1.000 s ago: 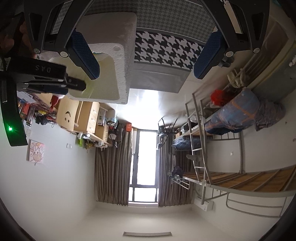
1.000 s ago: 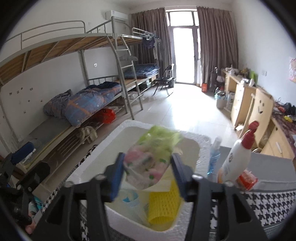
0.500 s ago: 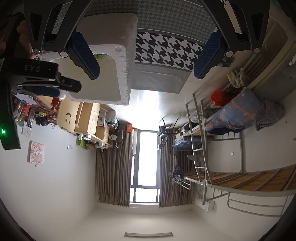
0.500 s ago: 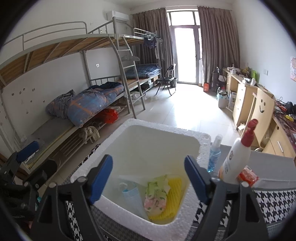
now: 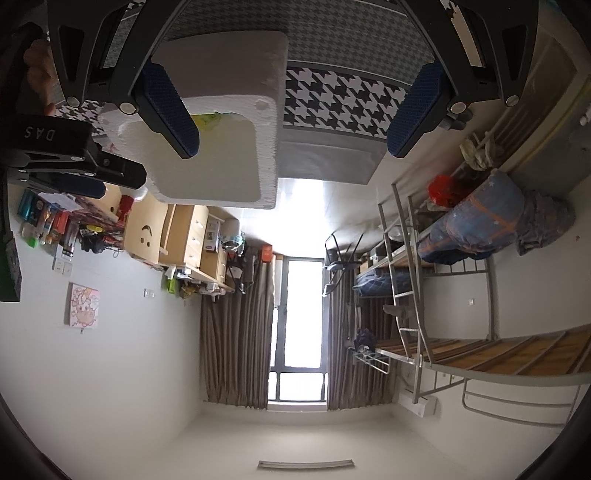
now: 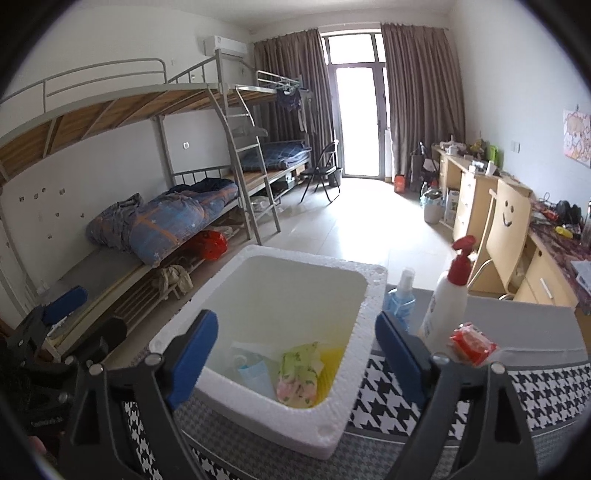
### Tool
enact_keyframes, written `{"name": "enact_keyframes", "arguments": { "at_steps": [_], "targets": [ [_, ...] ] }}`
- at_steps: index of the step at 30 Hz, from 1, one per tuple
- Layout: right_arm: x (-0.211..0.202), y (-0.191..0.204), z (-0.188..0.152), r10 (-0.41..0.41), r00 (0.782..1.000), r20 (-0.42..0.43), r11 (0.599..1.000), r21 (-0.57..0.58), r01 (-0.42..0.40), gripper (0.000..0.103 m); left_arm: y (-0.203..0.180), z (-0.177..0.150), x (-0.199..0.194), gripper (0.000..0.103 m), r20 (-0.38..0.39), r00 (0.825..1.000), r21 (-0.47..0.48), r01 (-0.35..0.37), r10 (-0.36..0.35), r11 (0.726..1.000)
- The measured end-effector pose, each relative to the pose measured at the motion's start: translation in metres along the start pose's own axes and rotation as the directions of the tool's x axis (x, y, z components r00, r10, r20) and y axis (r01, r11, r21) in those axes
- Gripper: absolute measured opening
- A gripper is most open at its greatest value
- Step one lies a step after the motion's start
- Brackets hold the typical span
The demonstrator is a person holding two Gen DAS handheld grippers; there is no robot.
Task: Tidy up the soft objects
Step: 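Withdraw both open grippers from the foam box toward the grey cloth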
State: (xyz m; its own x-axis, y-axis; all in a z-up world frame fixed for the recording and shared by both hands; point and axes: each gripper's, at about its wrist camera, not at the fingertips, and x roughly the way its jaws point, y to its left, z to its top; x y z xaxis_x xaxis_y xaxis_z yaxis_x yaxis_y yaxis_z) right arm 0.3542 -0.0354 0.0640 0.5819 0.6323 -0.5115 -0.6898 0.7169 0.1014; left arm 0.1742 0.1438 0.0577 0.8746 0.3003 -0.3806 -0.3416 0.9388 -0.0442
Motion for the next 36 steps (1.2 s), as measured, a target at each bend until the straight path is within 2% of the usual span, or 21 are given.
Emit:
{"name": "enact_keyframes", "arguments": {
  "at_steps": [19,36],
  "targets": [
    [-0.046,-0.005,-0.012,-0.024,0.997,0.071,1.0,0.019,0.022,0.09,-0.027,0.002,-0.03,0.102,0.039,0.997,0.036,0.066,-0.068,0.997],
    [-0.08,-0.012,-0.027,-0.056,0.991,0.12,0.998,0.045,0.051,0.09,-0.047,-0.004,-0.045,0.102,0.042,0.991,0.062,0.126,-0.128,0.99]
  ]
}}
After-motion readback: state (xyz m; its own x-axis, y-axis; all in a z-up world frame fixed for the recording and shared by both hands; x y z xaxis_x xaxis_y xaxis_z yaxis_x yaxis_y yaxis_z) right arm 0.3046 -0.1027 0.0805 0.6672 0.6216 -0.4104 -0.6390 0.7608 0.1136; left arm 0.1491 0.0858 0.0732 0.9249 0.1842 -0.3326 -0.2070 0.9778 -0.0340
